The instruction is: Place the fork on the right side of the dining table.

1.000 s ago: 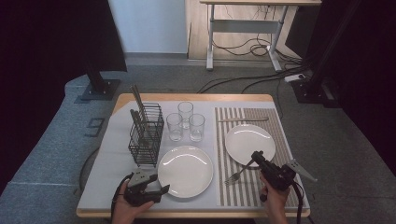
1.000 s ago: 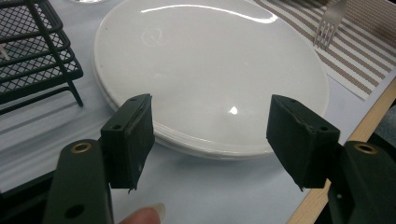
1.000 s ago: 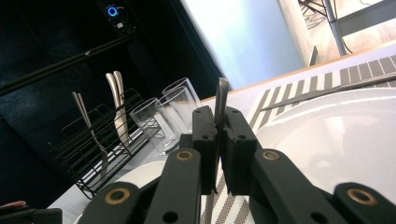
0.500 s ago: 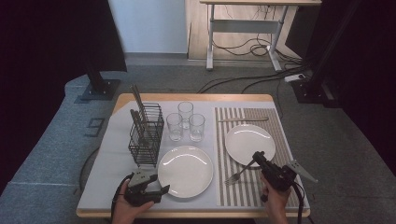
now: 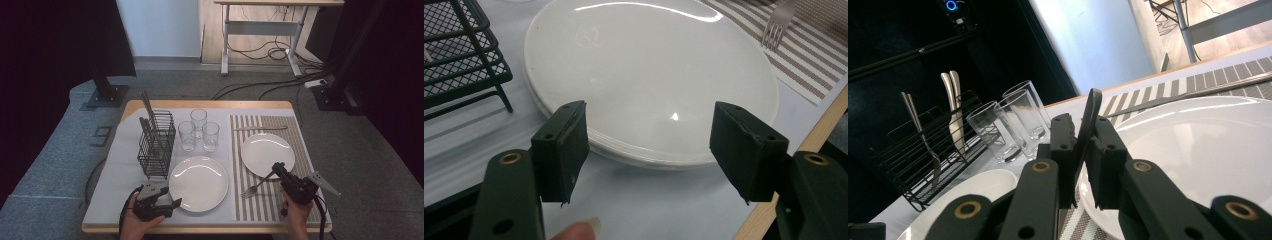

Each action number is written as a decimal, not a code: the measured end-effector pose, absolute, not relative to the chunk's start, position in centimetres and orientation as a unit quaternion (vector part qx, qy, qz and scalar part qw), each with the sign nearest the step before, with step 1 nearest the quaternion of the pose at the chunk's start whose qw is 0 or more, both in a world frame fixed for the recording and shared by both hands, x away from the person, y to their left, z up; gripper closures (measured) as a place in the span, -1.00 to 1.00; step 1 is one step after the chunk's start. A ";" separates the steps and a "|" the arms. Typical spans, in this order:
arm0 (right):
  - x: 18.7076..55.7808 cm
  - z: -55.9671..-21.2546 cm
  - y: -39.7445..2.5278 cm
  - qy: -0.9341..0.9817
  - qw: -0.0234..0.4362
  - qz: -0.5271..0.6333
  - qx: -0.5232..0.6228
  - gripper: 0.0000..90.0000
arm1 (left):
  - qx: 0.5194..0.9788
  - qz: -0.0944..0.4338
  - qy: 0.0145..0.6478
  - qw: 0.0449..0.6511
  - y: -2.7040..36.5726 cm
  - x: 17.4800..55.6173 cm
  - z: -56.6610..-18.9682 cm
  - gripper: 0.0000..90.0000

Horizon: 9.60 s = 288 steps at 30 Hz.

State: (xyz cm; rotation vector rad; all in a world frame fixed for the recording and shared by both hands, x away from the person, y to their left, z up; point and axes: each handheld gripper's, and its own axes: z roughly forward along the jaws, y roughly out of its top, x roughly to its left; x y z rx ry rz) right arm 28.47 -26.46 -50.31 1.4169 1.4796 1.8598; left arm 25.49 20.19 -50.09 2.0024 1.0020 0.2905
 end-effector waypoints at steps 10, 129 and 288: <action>28.1 -51.2 -27.3 0.522 0.191 0.652 0.516 0.79 | 0.802 0.116 0.401 0.427 20.1 25.5 -50.1 -0.29; 25.2 -54.8 -31.2 0.494 0.166 0.593 0.613 0.53 | 0.809 0.114 0.395 0.421 19.7 25.5 -50.3 -0.29; 31.7 -48.4 -18.2 0.649 0.189 0.575 0.460 -0.10 | 0.786 0.143 0.422 0.428 22.2 25.5 -49.5 -0.29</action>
